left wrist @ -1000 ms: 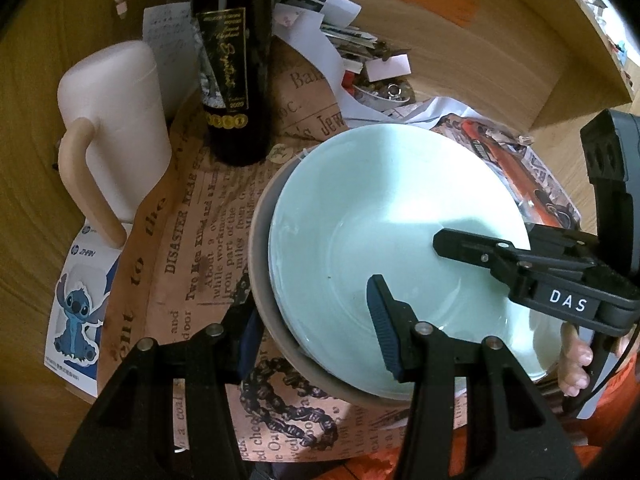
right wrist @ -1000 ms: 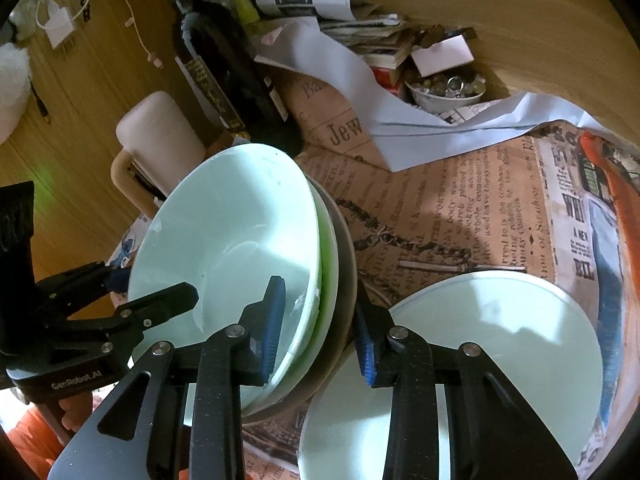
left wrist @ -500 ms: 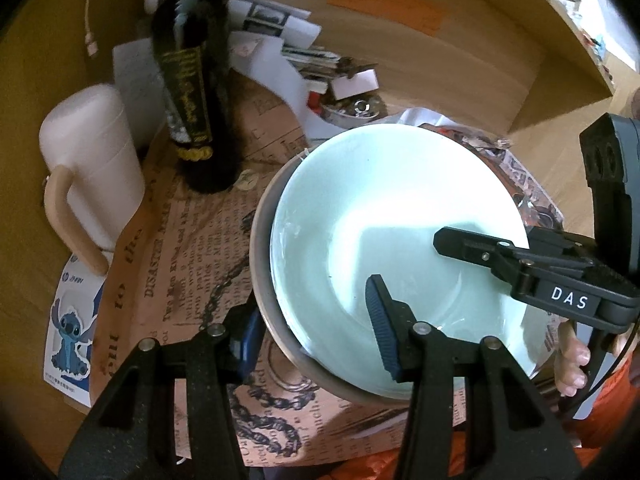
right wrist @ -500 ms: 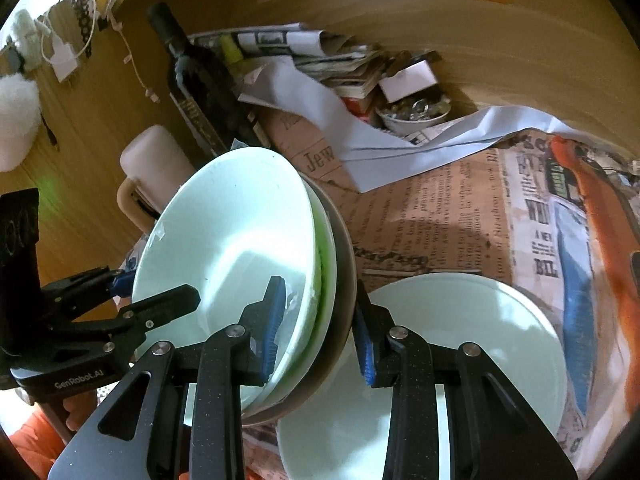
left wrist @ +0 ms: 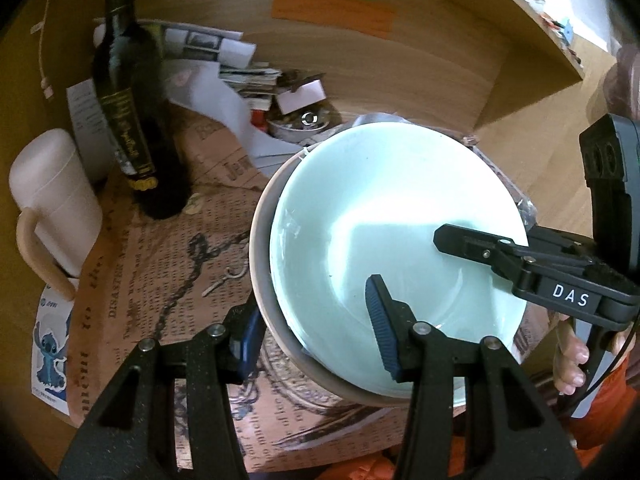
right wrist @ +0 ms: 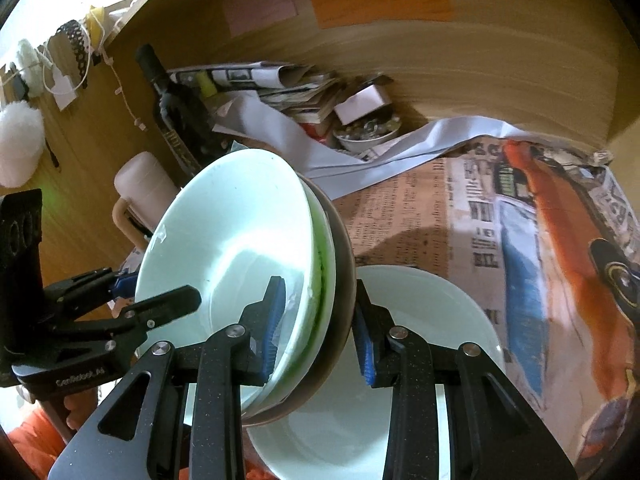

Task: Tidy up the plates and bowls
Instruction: 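Lift the stacked bowls with both grippers and carry them over the mint-green plate, then lower the stacked bowls onto the mint-green plate with both grippers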

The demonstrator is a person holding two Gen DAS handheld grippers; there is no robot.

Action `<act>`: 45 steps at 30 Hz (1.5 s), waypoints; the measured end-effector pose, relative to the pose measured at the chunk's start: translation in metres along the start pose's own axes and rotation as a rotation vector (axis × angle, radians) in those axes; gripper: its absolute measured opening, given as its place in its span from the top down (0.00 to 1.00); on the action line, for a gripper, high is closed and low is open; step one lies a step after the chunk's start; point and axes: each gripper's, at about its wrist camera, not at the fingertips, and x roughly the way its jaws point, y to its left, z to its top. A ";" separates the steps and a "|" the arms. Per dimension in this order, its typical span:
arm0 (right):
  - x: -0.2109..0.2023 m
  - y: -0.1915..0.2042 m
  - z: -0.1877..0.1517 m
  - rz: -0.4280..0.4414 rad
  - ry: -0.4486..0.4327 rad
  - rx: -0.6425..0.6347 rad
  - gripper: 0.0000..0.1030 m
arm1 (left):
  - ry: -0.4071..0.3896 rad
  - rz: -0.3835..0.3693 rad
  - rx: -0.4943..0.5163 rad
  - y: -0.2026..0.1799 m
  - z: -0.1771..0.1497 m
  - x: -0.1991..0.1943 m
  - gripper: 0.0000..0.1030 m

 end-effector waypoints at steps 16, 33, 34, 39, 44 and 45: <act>-0.032 -0.041 -0.021 -0.053 -0.022 0.074 0.71 | 0.019 -0.046 0.079 -0.045 0.001 0.014 0.64; -0.033 -0.064 -0.040 -0.059 0.025 0.128 0.71 | 0.061 -0.069 0.104 -0.062 -0.004 0.028 0.64; -0.032 -0.064 -0.040 -0.059 0.029 0.130 0.71 | 0.065 -0.070 0.102 -0.062 -0.005 0.029 0.64; -0.028 -0.069 -0.043 -0.055 0.049 0.141 0.71 | 0.078 -0.069 0.098 -0.063 -0.006 0.034 0.64; -0.023 -0.071 -0.043 -0.053 0.063 0.144 0.71 | 0.085 -0.070 0.090 -0.062 -0.005 0.039 0.64; -0.022 -0.071 -0.043 -0.054 0.067 0.145 0.71 | 0.088 -0.069 0.086 -0.061 -0.005 0.040 0.64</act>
